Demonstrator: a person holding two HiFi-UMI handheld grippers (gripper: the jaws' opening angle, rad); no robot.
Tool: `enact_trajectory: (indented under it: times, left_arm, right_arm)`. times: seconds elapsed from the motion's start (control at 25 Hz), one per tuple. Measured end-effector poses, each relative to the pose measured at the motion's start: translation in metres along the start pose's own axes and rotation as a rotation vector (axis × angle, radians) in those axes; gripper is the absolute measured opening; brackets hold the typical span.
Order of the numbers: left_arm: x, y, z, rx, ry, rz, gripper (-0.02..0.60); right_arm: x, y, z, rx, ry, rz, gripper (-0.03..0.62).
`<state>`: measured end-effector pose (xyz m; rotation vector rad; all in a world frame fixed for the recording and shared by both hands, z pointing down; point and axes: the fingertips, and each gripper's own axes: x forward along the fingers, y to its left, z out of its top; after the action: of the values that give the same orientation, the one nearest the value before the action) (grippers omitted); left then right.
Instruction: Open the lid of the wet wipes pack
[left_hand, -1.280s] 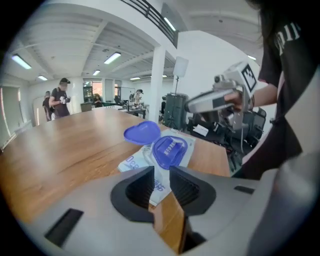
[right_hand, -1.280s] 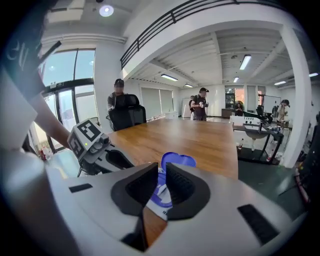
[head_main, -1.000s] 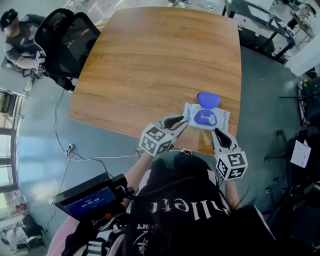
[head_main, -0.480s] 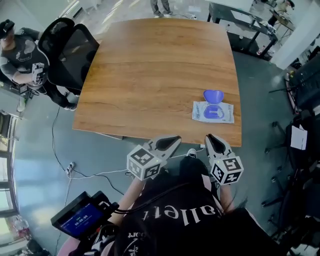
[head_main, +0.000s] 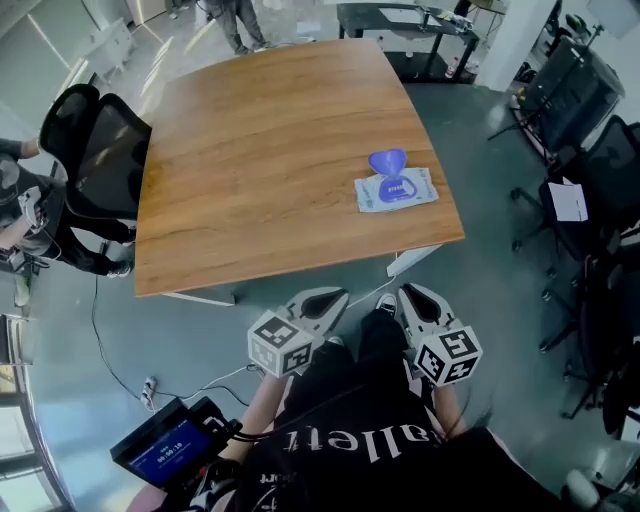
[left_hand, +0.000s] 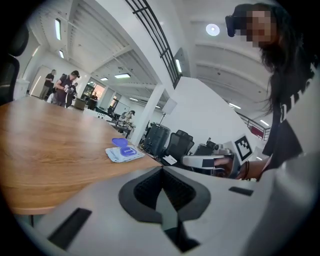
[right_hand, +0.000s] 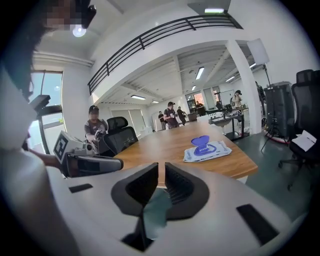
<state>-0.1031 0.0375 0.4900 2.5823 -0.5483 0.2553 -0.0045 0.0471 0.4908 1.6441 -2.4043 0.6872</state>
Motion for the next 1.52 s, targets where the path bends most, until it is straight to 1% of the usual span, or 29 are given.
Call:
enact_trajectory:
  times: [0.12, 0.2, 0.4, 0.56, 0.72, 1.04, 1.24, 1.36, 1.52]
  left_arm:
    - [0.005, -0.017, -0.009, 0.012, 0.018, -0.068, 0.002]
    - [0.01, -0.031, -0.015, 0.02, 0.023, -0.098, 0.002]
    - [0.01, -0.057, -0.013, 0.036, 0.011, -0.117, 0.003]
    - [0.012, -0.078, -0.009, 0.045, -0.016, -0.1, 0.003]
    - [0.011, -0.11, -0.018, 0.046, -0.037, -0.073, 0.003]
    - [0.006, -0.192, -0.07, 0.027, -0.044, -0.022, 0.003]
    - [-0.002, -0.21, -0.089, 0.003, -0.051, 0.012, 0.002]
    - [-0.004, -0.218, -0.095, 0.009, -0.063, 0.033, 0.003]
    - [0.003, -0.24, -0.1, 0.008, -0.068, 0.054, 0.003]
  right_arm:
    - [-0.025, -0.001, -0.006, 0.031, -0.022, -0.051, 0.046]
    - [-0.041, -0.004, -0.01, 0.045, -0.038, -0.069, 0.046]
    - [-0.065, -0.003, -0.012, 0.046, -0.043, -0.082, 0.046]
    - [-0.085, 0.0, -0.011, 0.029, -0.053, -0.061, 0.046]
    - [-0.116, 0.009, -0.021, 0.009, -0.05, -0.027, 0.046]
    - [-0.188, 0.015, -0.066, -0.021, -0.003, 0.037, 0.046]
    - [-0.202, 0.023, -0.08, -0.036, 0.014, 0.087, 0.046]
    - [-0.206, 0.028, -0.086, -0.071, 0.026, 0.12, 0.046]
    - [-0.23, 0.026, -0.095, -0.105, 0.05, 0.155, 0.044]
